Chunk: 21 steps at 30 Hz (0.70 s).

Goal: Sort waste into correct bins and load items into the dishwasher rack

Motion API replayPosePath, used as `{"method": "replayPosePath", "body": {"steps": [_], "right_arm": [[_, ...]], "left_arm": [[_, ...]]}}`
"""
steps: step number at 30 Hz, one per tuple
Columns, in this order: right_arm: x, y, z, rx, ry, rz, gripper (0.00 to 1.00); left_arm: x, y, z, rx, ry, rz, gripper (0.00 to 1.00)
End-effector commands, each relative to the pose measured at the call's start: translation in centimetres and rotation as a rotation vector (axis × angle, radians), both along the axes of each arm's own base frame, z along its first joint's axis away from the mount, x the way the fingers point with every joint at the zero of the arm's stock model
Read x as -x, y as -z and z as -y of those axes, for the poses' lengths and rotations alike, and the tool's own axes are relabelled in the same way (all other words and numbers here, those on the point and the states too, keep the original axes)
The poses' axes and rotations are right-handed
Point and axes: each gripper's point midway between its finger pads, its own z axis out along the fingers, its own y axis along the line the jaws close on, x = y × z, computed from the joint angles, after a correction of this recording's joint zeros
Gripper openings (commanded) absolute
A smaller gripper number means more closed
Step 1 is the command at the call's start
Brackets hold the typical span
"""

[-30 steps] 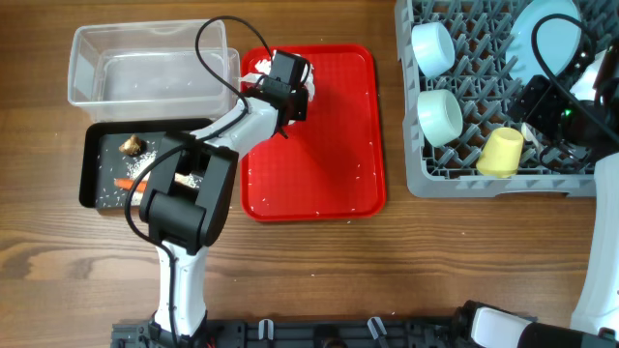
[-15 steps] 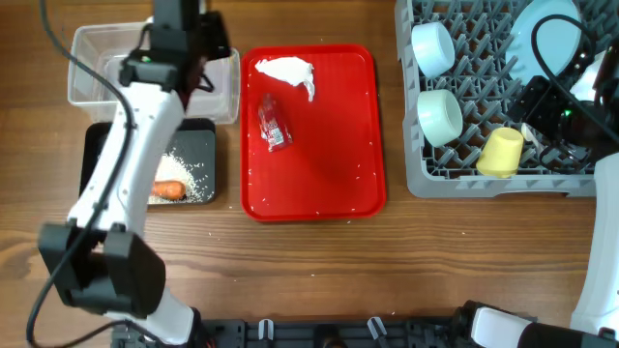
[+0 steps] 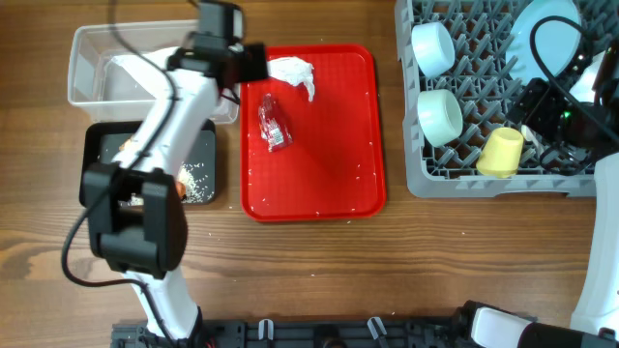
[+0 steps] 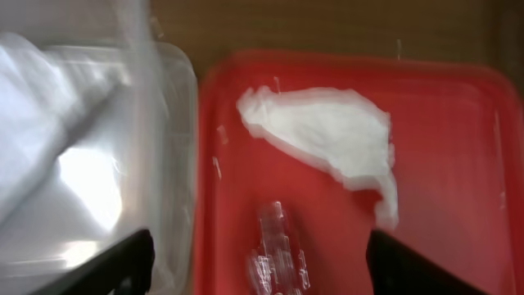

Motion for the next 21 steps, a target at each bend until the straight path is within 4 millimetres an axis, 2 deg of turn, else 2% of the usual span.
{"method": "replayPosePath", "body": {"steps": [1, 3, 4, 5, 7, 12, 13, 15, 16, 18, 19, 20, 21], "right_arm": [[0.0, -0.5, 0.2, 0.02, -0.019, 0.011, 0.9], [-0.1, -0.5, 0.2, 0.021, -0.019, 0.011, 0.9], [-0.1, -0.5, 0.2, 0.02, -0.019, 0.012, 0.9], [0.0, -0.5, 0.2, 0.02, -0.019, 0.011, 0.9], [0.0, -0.5, 0.2, 0.02, -0.02, 0.009, 0.9], [0.1, -0.4, 0.2, 0.031, -0.041, 0.003, 0.9], [0.2, -0.4, 0.2, 0.03, -0.041, 0.001, 0.9], [0.3, -0.3, 0.1, 0.034, -0.049, -0.006, 0.9], [0.3, -0.3, 0.2, 0.037, -0.05, -0.007, 0.9], [0.3, -0.3, 0.2, 0.042, -0.059, -0.008, 0.9], [0.3, -0.3, 0.2, 0.042, -0.059, -0.008, 0.9], [0.3, -0.3, 0.2, 0.042, -0.059, -0.008, 0.9], [0.3, -0.3, 0.2, 0.042, -0.059, -0.008, 0.91]], "left_arm": [[6.3, 2.4, 4.7, 0.05, -0.03, -0.233, 0.63], [8.2, 4.7, 5.7, 0.056, -0.099, -0.309, 0.64], [8.5, 5.6, 6.0, 0.056, -0.107, -0.321, 0.65], [8.4, 6.9, 5.6, 0.043, -0.144, -0.322, 0.72], [7.6, 9.0, 4.3, -0.009, -0.216, -0.298, 0.76], [6.5, 12.9, 4.6, -0.02, -0.223, -0.304, 0.8], [6.5, 13.3, 4.5, -0.024, -0.223, -0.31, 0.73], [6.7, 13.5, 4.5, -0.027, -0.223, -0.317, 0.29], [6.6, 13.3, 4.5, -0.024, -0.222, -0.315, 0.04], [6.6, 11.8, 5.1, 0.007, -0.205, -0.305, 0.04], [5.8, 8.0, 5.3, 0.031, -0.189, -0.247, 0.04], [5.2, 5.4, 5.5, 0.04, -0.161, -0.199, 0.04], [4.4, 1.4, 5.7, 0.054, -0.118, -0.115, 0.04]]}}
